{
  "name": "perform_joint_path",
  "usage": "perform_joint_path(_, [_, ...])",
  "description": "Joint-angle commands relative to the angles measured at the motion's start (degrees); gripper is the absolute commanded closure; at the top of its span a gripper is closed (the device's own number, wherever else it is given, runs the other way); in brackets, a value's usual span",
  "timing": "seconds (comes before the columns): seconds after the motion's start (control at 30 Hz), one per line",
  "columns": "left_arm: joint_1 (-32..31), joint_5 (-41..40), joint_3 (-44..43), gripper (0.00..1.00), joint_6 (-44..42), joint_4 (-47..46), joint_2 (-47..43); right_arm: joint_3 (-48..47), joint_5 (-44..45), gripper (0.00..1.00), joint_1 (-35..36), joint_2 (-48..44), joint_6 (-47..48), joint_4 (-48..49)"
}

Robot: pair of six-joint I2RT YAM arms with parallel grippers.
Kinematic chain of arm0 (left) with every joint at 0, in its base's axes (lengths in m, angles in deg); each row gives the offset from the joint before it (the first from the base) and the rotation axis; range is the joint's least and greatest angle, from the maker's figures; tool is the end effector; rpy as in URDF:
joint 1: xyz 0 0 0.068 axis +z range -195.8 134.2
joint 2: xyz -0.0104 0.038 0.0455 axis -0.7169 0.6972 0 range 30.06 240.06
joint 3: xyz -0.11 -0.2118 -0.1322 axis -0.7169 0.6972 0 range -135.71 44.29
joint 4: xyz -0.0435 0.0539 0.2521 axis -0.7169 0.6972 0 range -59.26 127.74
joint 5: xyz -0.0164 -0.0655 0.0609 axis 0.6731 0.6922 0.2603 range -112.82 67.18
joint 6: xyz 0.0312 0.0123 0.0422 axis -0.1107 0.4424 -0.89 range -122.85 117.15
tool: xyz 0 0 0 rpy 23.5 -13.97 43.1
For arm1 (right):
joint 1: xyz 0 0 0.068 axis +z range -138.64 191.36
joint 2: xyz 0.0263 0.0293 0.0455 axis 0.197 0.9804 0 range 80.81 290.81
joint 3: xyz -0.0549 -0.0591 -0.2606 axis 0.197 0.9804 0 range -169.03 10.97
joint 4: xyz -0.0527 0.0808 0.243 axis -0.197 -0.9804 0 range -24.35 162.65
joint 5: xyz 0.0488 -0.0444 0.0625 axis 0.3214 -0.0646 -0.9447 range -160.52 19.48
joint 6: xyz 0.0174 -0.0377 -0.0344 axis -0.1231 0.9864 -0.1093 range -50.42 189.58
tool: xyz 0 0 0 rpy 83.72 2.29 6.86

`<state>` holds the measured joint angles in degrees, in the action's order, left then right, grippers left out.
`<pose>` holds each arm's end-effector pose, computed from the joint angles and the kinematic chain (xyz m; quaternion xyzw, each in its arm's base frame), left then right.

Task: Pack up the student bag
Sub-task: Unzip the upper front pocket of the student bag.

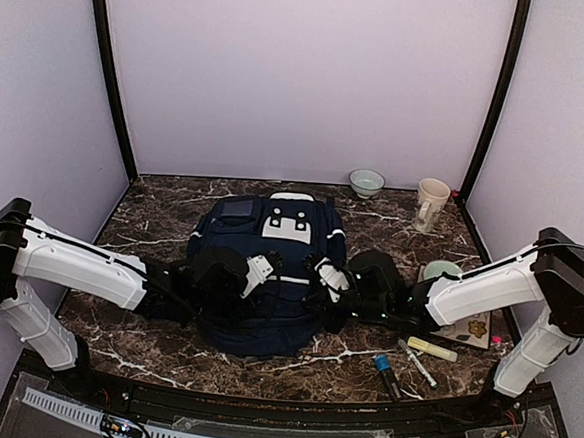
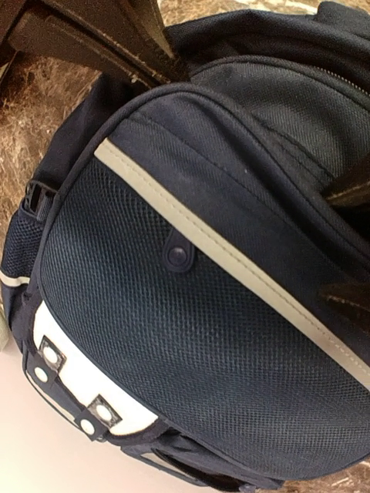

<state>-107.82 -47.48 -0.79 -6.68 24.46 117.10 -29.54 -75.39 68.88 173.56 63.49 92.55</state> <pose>0.1609 -0.2713 0.1960 0.3907 0.7825 -0.0508 0.4821 0.1706 0.2738 0.1617 -0.3982 0.7797 0.2855 0.3899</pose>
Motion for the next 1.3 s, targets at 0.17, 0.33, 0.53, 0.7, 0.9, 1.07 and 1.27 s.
perform_joint_path(0.17, [1.55, 2.52, -1.41, 1.00, 0.52, -3.02, -2.76, -3.88, -7.84, 1.00, 3.48, -1.01, -4.28, 8.97])
perform_joint_path(0.33, [1.55, 2.95, -1.23, 1.00, 0.58, -3.50, -3.23, -7.61, -10.47, 1.00, 3.57, 0.00, -4.77, 6.54])
perform_joint_path(0.53, [1.55, 2.42, -1.37, 1.00, 0.50, -4.00, -3.09, -11.90, -14.23, 1.00, 4.03, 0.45, -7.00, 2.99])
perform_joint_path(0.7, [1.55, -1.13, -2.02, 1.00, 0.58, -3.61, -1.29, -17.95, -14.36, 1.00, 5.42, 0.85, -11.18, -5.72])
perform_joint_path(0.9, [1.56, -0.85, -1.37, 1.00, 0.58, -6.10, -0.60, -18.23, -10.60, 1.00, 5.56, 0.31, -20.54, -2.06])
perform_joint_path(1.07, [1.55, 2.23, 0.09, 1.00, 0.29, -8.46, -2.57, -23.26, -12.39, 1.00, 5.59, 6.71, -26.38, -0.11])
perform_joint_path(1.27, [1.47, 4.08, 2.89, 1.00, 0.66, -9.57, -5.90, -25.16, -11.89, 1.00, 5.59, 10.38, -30.03, 2.43])
